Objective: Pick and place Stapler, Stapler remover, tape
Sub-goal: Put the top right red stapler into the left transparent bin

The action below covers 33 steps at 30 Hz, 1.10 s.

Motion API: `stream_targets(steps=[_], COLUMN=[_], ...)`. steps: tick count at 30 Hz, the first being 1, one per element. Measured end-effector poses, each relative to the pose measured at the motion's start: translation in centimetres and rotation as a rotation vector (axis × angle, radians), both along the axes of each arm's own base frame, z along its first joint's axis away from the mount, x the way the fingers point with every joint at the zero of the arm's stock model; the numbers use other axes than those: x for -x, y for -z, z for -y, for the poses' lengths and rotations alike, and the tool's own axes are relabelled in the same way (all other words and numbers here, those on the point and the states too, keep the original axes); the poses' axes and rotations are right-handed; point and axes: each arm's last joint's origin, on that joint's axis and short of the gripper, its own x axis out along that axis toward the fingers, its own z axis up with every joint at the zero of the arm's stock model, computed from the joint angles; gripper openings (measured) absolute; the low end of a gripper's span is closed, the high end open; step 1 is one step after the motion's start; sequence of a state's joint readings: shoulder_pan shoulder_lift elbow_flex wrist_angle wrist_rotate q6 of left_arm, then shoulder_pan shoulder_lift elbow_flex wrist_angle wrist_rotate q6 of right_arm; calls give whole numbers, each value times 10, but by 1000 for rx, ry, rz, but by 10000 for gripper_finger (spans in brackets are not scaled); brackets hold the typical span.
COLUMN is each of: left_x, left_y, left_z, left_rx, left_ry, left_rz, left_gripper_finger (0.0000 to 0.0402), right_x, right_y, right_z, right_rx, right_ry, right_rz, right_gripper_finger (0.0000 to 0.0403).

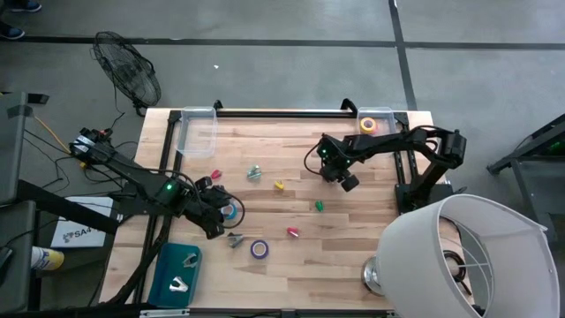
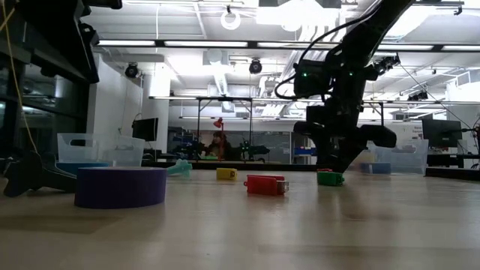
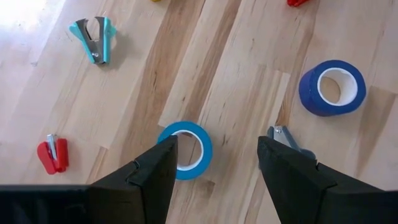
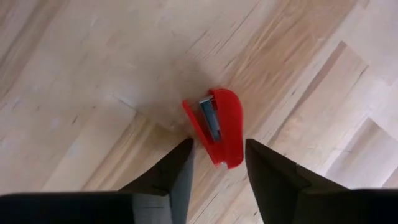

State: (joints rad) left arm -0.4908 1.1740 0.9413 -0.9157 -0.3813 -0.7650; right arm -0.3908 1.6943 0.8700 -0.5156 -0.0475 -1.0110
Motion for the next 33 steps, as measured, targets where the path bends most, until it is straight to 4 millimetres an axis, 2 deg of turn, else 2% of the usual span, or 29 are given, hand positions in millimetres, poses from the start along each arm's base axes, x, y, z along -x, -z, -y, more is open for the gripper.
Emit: stream_targets(steps=[13,24,33], left_x=[0,0,-1], left_y=[0,0,-1], left_z=[0,0,0], left_rx=[5,7,-1], left_ry=[1,3,6], left_rz=[-2,-3,14], left_gripper_finger=[218,218,218], right_x=[1,3,2], right_y=[1,1,-6], right_z=[0,-1,-5], right_rx=[9,9,25], right_ry=[-45,-43,82], right_rz=[-15,-30,-7], right_gripper_finger=[102,54,47])
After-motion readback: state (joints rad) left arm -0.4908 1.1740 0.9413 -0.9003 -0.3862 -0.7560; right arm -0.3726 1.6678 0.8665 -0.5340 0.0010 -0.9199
